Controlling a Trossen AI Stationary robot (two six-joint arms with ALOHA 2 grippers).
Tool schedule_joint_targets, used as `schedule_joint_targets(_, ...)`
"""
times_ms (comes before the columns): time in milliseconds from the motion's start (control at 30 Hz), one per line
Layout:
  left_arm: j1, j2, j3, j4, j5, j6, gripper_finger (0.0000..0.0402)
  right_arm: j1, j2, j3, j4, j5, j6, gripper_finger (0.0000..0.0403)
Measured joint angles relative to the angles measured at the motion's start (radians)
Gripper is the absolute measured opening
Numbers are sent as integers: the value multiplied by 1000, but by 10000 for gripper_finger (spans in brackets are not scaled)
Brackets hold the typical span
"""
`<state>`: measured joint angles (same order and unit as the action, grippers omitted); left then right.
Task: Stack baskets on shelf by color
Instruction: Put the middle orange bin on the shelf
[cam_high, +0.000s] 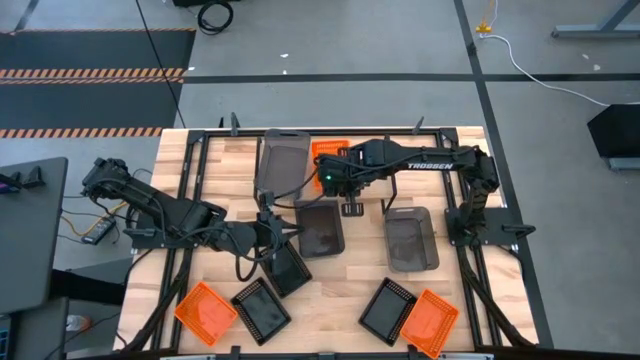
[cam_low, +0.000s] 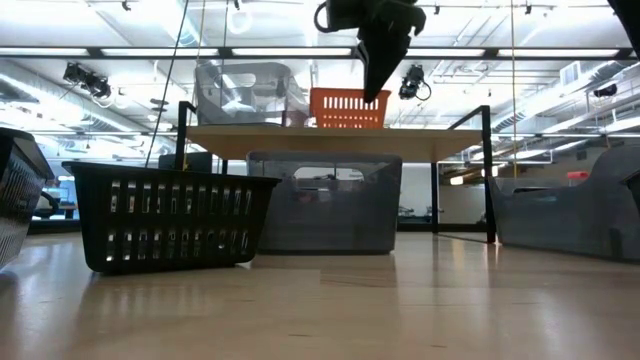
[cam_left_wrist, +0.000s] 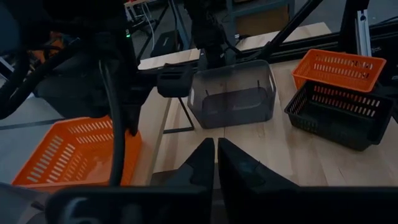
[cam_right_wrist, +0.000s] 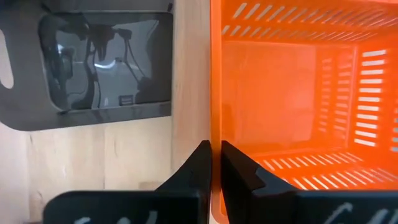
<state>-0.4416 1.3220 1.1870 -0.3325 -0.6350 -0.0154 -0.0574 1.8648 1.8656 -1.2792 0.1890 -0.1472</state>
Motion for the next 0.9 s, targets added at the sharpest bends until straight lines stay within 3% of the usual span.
schedule_joint_targets(900,0,0,0,0,0,1,24,-23,2,-1,49,-1,-92,28)
